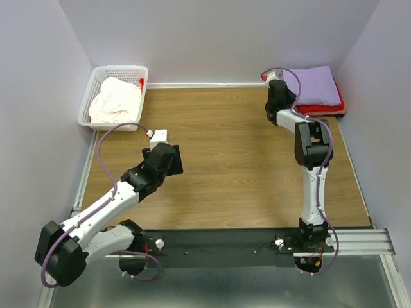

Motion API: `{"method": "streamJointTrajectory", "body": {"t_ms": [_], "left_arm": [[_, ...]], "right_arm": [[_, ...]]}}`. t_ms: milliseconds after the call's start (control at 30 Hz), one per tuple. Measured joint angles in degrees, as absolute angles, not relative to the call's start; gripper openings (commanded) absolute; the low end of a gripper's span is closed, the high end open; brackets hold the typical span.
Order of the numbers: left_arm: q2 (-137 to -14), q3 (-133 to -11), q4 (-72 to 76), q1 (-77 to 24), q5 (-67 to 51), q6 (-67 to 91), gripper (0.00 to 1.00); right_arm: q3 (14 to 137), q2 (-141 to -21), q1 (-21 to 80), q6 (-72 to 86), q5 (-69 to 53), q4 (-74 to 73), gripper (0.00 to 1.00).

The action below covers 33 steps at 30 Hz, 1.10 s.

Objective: Fold and stack the t-shirts
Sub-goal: Neatly place the folded tshirt to the corner, then reset both grippers

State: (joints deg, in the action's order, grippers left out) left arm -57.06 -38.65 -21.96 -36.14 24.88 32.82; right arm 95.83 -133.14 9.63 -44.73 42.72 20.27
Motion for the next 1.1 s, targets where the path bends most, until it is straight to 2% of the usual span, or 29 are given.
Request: {"method": "streamJointTrajectory", "body": {"t_ms": [100, 200, 367, 400, 500, 700, 900, 933, 967, 1100], "left_arm": [[-57.04, -38.63, -21.96, -36.14, 24.91, 32.82, 0.82], [-56.82, -38.61, -21.93, -36.14, 24.91, 32.82, 0.82], [-55.79, -38.44, -21.8, -36.14, 24.91, 32.82, 0.82], [-55.51, -38.44, -21.69, -36.14, 24.91, 32.82, 0.82], [-54.13, -38.44, -21.47, -36.14, 24.93, 32.84, 0.82], [-48.53, -38.54, -21.04, -36.14, 25.15, 32.8, 0.83], [-43.38, -40.73, -20.86, -36.14, 26.57, 32.34, 0.83], [-42.94, -41.32, -20.86, -36.14, 26.76, 32.27, 0.83], [-42.57, -41.98, -20.84, -36.14, 27.24, 32.14, 0.83], [-41.41, -45.47, -21.21, -36.14, 30.22, 31.31, 0.84]], "right_arm": [[95.48, -132.92, 9.63, -43.22, 42.41, 19.14, 0.24], [95.13, -132.14, 9.63, -41.58, 42.3, 17.69, 0.43], [95.0, -129.32, 9.63, -38.22, 42.04, 14.13, 0.61], [94.83, -128.2, 9.63, -37.5, 42.04, 13.1, 0.68], [93.3, -124.29, 9.78, -34.24, 41.93, 10.09, 0.8], [87.57, -109.16, 9.85, -22.7, 39.16, 0.3, 0.9], [83.24, -91.42, 10.04, -10.72, 33.91, -8.19, 0.91], [82.35, -88.36, 10.09, -8.69, 32.84, -9.52, 0.93], [81.32, -85.06, 10.09, -6.46, 31.79, -10.63, 0.99], [76.42, -72.84, 10.09, 0.58, 28.91, -14.66, 1.0]]}}
